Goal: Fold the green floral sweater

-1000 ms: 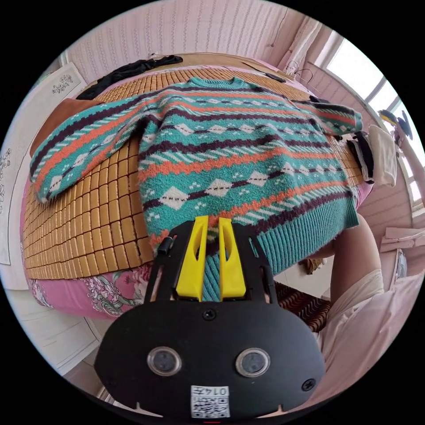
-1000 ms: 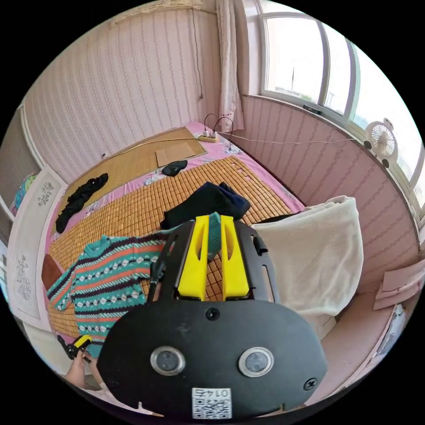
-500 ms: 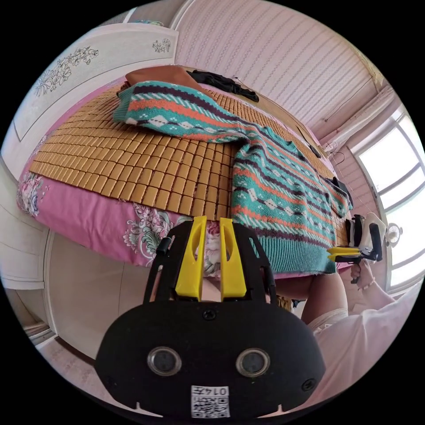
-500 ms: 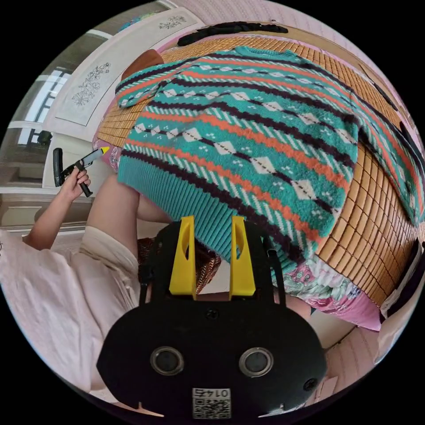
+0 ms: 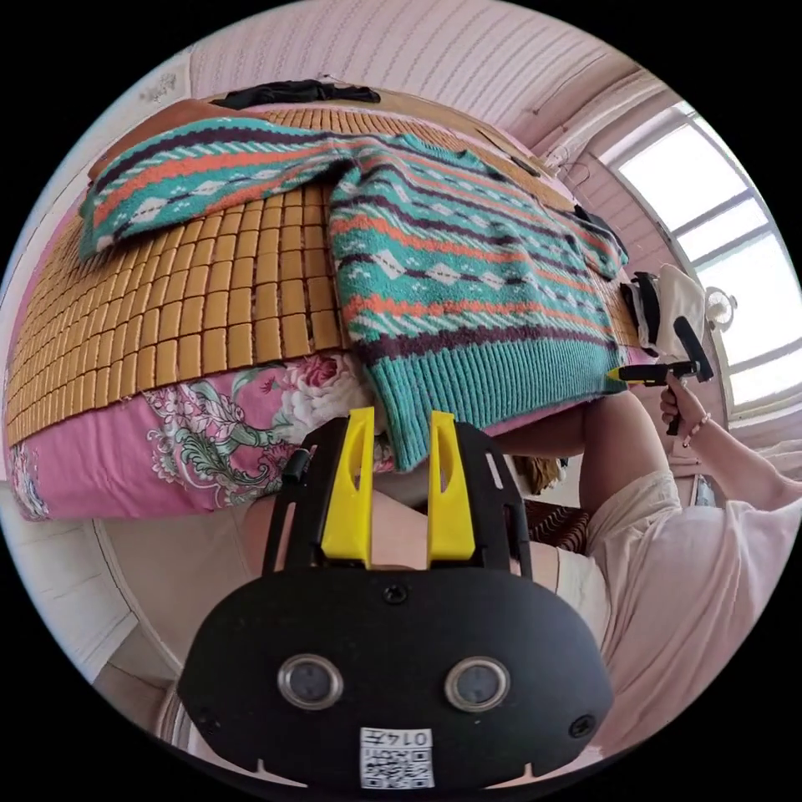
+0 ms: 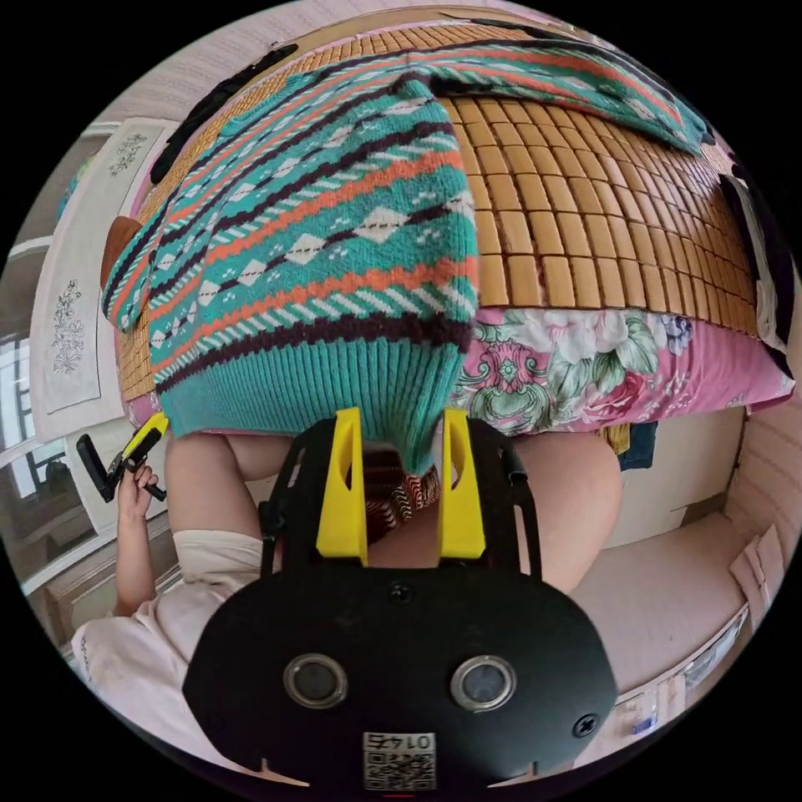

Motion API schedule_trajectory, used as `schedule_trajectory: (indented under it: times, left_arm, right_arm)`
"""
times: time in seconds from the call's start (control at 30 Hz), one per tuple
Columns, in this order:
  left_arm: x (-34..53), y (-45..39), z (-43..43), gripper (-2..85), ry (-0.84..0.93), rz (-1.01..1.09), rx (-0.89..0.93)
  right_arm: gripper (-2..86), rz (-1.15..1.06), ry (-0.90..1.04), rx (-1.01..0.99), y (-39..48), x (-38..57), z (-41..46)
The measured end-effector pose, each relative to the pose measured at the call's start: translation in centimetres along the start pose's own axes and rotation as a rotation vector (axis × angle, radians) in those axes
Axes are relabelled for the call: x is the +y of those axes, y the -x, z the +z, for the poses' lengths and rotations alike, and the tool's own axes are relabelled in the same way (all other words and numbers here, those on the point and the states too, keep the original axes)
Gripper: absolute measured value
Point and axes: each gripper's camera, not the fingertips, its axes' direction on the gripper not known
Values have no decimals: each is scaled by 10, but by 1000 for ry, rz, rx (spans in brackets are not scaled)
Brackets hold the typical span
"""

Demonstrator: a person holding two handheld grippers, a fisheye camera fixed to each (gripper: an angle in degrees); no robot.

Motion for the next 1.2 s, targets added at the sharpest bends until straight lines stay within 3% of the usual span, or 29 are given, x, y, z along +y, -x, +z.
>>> schedule_trajectory:
  times: [0.07, 0.3, 0.4, 0.73, 1.0, 1.2]
  left_arm:
    - [-9, -5, 21, 58, 157, 27, -24]
    - [1, -11, 14, 35, 156, 109, -11]
    - [9, -1, 23, 50, 195, 30, 28]
    - [92, 4, -42, 59, -140, -4, -91]
    - [122, -22, -65, 66, -381, 60, -217]
    - [123, -26, -68, 71, -579, -18, -284]
  right_arm:
    - [57, -12, 23, 34, 9, -1, 4]
    - [40, -108, -8, 80, 27, 19, -18]
    - [49, -99, -23, 21, 28, 26, -16]
    - [67, -174, -253, -9, 72, 86, -34]
    - [27, -340, -284, 13, 144, 113, -31]
    - [30, -505, -300, 98, 212, 132, -19]
